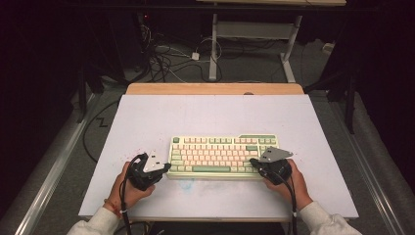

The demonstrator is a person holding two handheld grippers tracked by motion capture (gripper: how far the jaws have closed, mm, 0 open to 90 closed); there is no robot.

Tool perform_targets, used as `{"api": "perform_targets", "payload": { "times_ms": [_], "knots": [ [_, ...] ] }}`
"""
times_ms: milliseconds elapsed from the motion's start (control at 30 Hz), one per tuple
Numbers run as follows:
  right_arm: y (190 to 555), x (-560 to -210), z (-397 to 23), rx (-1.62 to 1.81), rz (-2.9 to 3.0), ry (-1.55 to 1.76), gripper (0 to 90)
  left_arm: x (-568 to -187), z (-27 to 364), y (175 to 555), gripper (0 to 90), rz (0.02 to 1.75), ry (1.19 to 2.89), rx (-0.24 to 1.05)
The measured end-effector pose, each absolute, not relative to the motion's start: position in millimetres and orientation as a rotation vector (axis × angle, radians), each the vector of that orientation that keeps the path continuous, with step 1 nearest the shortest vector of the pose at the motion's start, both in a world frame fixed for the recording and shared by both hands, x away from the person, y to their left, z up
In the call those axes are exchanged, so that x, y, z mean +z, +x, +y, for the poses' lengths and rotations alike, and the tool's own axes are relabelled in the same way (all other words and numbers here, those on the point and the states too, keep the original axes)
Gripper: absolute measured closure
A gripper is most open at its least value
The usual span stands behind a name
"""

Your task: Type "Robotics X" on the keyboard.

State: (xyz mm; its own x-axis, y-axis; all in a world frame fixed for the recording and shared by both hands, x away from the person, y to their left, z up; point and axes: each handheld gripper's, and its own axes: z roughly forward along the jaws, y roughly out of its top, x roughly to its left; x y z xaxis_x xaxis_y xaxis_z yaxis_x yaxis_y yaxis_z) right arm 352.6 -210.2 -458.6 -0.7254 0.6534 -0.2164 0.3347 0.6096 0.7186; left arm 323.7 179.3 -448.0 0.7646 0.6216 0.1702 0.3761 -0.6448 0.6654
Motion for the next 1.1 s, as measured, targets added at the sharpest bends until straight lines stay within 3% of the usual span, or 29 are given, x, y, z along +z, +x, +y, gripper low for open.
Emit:
{"api": "perform_targets", "payload": {
  "times_ms": [1100],
  "knots": [
    [351, -459, -209, 0.915, 2.361, 0.777, 90.0, -438, 104, 381, 84.5, 0.711, 2.395, 0.455]
  ]
}}
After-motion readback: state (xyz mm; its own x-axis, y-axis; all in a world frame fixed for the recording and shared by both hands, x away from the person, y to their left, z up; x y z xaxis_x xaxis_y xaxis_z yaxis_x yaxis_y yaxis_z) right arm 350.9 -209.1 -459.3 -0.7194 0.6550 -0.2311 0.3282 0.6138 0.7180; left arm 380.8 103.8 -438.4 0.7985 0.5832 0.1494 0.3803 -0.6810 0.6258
